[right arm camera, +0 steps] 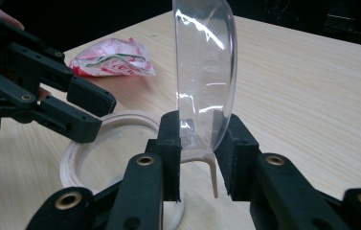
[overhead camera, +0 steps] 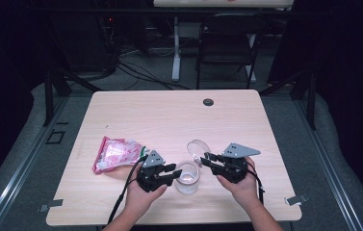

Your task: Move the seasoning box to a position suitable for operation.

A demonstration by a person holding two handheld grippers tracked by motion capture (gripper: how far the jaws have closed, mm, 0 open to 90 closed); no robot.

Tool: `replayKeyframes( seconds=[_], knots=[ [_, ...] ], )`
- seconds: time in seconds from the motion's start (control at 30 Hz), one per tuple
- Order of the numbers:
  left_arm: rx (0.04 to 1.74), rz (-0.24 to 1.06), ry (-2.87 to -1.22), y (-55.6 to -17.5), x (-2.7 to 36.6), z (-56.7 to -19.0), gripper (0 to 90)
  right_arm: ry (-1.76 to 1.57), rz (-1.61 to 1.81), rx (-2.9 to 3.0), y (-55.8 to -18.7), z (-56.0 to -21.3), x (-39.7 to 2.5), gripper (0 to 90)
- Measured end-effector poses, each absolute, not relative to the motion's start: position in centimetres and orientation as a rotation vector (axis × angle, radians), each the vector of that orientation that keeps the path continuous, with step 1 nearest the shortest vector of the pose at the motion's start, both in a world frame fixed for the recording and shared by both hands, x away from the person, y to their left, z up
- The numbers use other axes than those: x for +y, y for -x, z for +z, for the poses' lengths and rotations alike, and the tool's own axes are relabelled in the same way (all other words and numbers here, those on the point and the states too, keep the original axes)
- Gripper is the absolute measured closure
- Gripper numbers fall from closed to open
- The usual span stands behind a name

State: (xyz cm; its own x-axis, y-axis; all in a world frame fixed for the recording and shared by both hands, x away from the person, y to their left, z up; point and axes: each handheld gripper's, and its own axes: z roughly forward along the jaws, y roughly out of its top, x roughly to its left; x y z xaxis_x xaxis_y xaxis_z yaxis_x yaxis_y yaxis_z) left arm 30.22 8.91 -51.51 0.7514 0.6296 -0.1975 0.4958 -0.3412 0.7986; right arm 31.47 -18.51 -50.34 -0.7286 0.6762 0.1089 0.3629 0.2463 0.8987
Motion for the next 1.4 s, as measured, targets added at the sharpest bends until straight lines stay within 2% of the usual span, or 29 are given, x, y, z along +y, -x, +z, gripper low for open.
replayKeyframes(
  seconds=[0.4, 0.6, 0.83, 1.2, 1.4],
  knots=[
    [0.862, 0.195, -1.981, -30.3, 8.6, -51.7, 64.8, -1.014, 1.513, 2.192, -32.8, -50.5, -18.6, 73.4],
    [0.864, 0.205, -1.975, -30.2, 8.8, -51.6, 61.8, -0.984, 1.474, 2.190, -32.3, -50.4, -18.4, 69.6],
    [0.881, 0.227, -1.950, -30.0, 10.7, -50.9, 57.5, -0.972, 1.450, 2.187, -31.4, -50.5, -18.5, 60.0],
    [0.928, 0.325, -1.986, -29.3, 14.1, -50.7, 55.2, -1.005, 1.453, 2.179, -30.2, -49.7, -19.3, 56.6],
    [0.972, 0.344, -1.929, -29.0, 16.2, -50.9, 52.2, -1.012, 1.442, 2.191, -29.4, -49.6, -19.6, 56.1]
  ],
)
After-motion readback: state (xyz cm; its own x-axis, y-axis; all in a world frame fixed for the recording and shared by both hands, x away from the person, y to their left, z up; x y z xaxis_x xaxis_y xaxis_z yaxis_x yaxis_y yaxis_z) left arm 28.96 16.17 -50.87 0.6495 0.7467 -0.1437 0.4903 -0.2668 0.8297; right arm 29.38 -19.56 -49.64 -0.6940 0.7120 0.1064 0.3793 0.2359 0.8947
